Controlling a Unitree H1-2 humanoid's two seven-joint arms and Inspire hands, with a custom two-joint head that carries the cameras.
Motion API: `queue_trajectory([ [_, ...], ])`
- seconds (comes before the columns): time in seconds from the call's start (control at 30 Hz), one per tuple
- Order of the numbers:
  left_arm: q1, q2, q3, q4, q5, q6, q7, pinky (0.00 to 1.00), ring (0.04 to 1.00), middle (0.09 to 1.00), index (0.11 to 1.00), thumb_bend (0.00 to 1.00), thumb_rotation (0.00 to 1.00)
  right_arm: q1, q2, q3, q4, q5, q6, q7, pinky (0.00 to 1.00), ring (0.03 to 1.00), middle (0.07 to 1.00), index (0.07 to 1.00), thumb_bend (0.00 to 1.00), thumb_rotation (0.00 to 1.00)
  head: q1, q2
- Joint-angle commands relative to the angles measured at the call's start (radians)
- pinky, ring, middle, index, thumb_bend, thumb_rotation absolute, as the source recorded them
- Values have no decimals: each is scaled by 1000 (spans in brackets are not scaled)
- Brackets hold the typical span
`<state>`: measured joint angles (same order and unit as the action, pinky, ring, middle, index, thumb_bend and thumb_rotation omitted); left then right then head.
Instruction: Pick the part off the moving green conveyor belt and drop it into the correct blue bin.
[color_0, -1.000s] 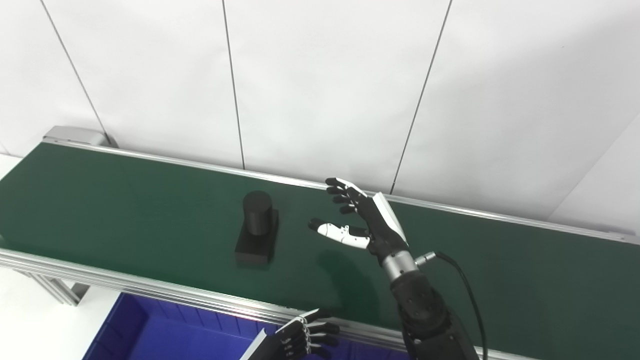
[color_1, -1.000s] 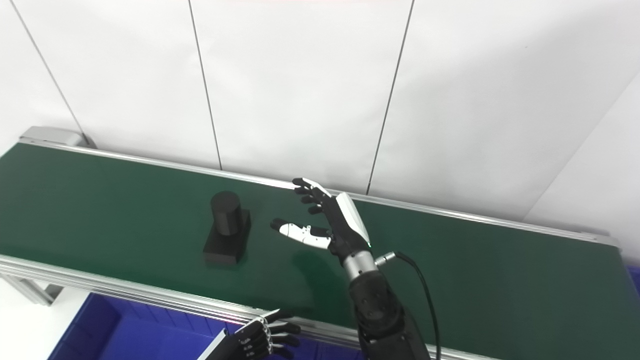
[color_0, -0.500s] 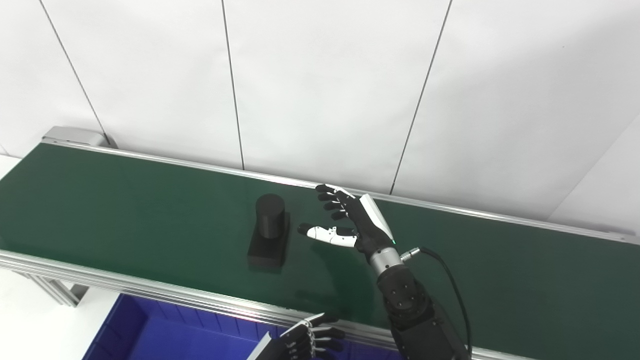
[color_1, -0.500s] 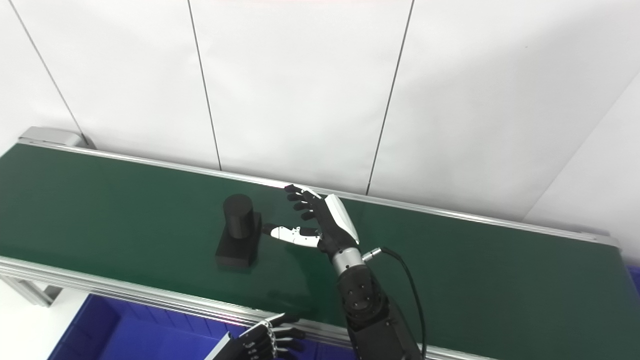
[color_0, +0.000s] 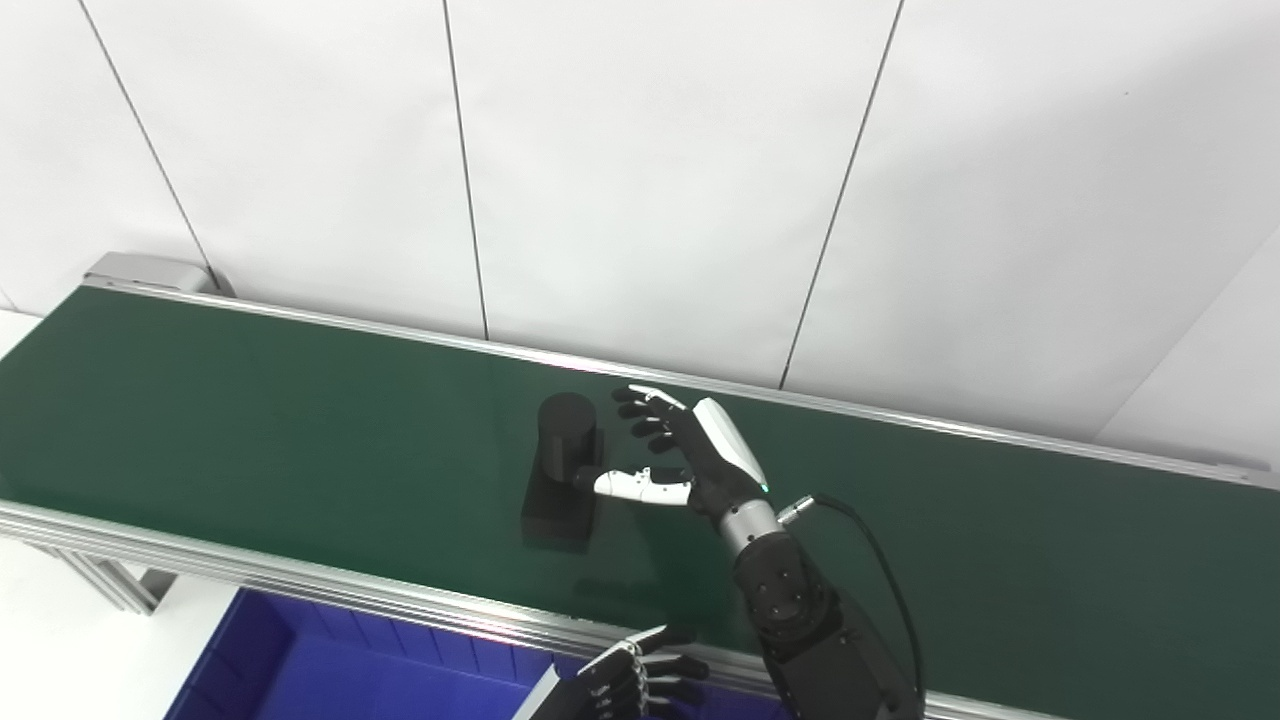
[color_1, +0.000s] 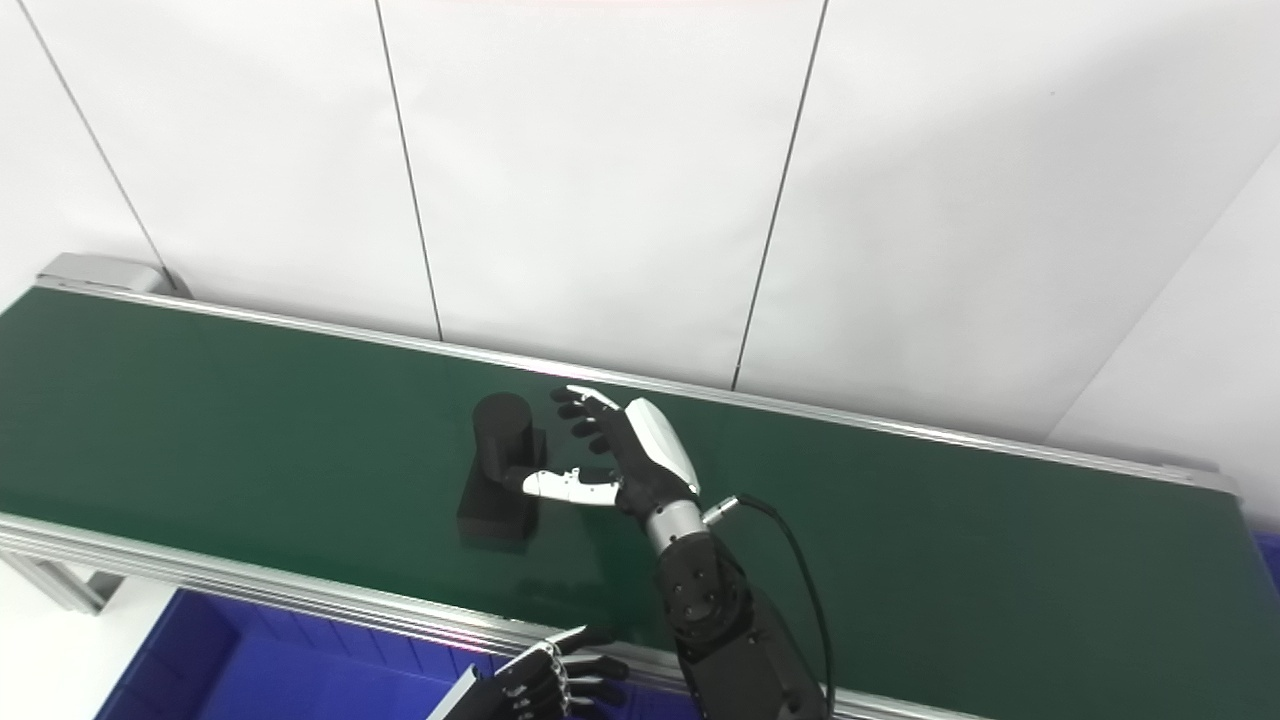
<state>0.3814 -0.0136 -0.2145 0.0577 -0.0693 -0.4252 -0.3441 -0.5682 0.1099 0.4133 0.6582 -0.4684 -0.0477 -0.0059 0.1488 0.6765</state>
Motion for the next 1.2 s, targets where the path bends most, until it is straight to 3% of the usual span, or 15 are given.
queue_trajectory([
  [0.0, 8, -14, -12, -27, 3, -45, 6, 628, 706, 766, 849, 872, 671, -46, 22, 8, -21, -6, -41, -10, 761, 823, 831, 847, 775, 467, 8, 1],
  [0.33, 20, -22, -35, -45, 19, -45, 31, 626, 701, 762, 842, 864, 677, -37, 26, 25, 8, -11, -54, -37, 786, 858, 865, 849, 768, 427, 24, 14],
  [0.63, 31, -32, -57, -60, 24, -44, 49, 622, 700, 759, 834, 868, 676, -59, 27, 19, 61, -11, -71, -69, 746, 813, 830, 846, 757, 393, 29, 23],
  [0.8, 35, -31, -63, -66, 20, -44, 51, 625, 702, 759, 834, 864, 675, -60, 33, 10, 102, -15, -121, -133, 682, 752, 789, 811, 738, 271, 28, 27],
  [0.9, 34, -30, -65, -66, 17, -44, 50, 626, 704, 761, 834, 860, 675, -57, 43, -10, 126, -11, -159, -193, 616, 687, 742, 766, 730, 136, 28, 28],
  [0.93, 34, -29, -65, -66, 16, -44, 50, 627, 704, 761, 833, 862, 675, -56, 46, -16, 130, -13, -167, -215, 587, 619, 620, 713, 648, 69, 28, 28],
  [0.97, 34, -28, -65, -68, 14, -44, 50, 627, 705, 761, 833, 864, 676, -55, 49, -20, 137, -23, -183, -253, 572, 584, 557, 686, 605, 35, 25, 31],
  [1.0, 34, -27, -66, -69, 14, -44, 49, 628, 706, 763, 833, 862, 680, -55, 51, -22, 143, -30, -195, -280, 555, 485, 506, 582, 545, 11, 25, 31],
  [1.17, 32, -22, -65, -71, -12, -43, 40, 630, 708, 763, 829, 876, 680, -60, 53, -23, 154, -39, -222, -333, 482, 446, 527, 482, 517, 0, 19, 34],
])
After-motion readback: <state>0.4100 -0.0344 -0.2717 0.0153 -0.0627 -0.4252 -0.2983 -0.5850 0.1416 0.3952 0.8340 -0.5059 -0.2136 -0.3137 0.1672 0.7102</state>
